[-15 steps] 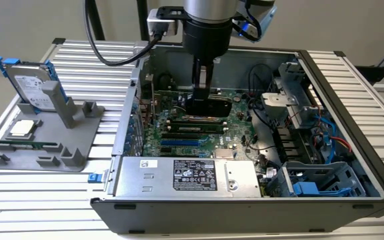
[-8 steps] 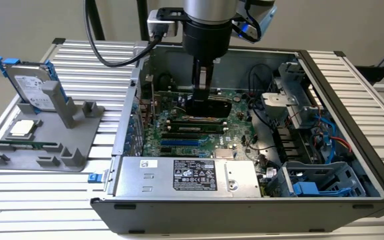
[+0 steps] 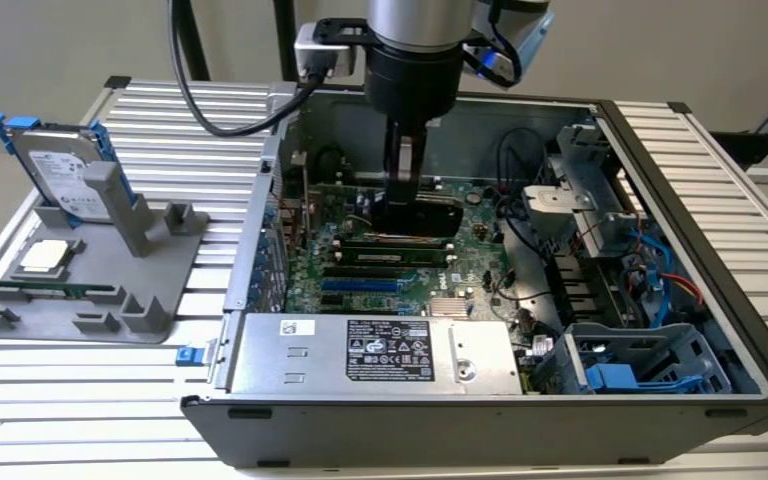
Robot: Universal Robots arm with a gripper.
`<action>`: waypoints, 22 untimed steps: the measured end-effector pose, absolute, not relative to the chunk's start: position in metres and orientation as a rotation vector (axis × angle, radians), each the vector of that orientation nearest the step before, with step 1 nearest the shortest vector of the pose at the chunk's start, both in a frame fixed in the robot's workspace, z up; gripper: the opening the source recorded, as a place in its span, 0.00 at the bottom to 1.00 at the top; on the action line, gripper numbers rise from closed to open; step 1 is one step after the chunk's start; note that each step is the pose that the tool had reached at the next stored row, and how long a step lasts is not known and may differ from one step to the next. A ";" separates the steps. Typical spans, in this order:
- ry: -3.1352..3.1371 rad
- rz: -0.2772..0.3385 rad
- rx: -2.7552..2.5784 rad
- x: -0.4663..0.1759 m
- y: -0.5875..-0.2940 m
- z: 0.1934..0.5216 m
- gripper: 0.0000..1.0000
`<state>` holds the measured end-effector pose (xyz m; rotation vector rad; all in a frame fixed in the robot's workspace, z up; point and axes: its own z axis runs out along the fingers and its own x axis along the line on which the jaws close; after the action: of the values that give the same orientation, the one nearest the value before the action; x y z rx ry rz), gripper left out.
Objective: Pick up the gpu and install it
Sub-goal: 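Insert the gpu into the slot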
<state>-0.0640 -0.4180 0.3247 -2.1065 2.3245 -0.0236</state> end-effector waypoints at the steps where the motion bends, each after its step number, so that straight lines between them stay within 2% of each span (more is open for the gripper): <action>1: 2.325 -0.024 -2.107 -0.064 -0.418 0.324 0.00; 22: 2.333 -0.045 -2.115 -0.064 -0.418 0.315 0.00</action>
<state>-0.0639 -0.4180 0.3152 -2.1147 2.3331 -0.0445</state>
